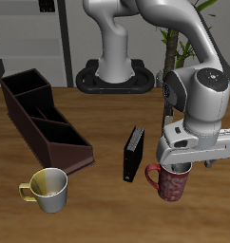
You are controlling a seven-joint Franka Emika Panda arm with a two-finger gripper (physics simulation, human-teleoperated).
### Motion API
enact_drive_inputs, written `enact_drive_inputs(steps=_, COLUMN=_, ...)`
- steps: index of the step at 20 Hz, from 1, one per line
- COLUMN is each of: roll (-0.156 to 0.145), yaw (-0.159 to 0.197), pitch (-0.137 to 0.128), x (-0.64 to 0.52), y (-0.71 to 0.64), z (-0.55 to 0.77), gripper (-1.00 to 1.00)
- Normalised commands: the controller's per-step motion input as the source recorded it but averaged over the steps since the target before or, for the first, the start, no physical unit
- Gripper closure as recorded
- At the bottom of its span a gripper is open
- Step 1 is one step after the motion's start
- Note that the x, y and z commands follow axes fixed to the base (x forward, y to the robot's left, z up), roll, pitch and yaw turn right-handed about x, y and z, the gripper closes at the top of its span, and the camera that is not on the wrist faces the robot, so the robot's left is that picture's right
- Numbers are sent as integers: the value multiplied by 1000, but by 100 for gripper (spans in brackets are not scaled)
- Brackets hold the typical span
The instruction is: Place the red mug into the right desk caddy's right compartment
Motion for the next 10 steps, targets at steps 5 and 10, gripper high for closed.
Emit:
enact_drive_inputs(steps=5, roll=12, yaw=-48, pitch=38, x=32, y=-70, z=-406, gripper=100)
enact_drive_inputs(steps=10, roll=-8, yaw=-20, pitch=33, x=59, y=-99, z=-283, gripper=100)
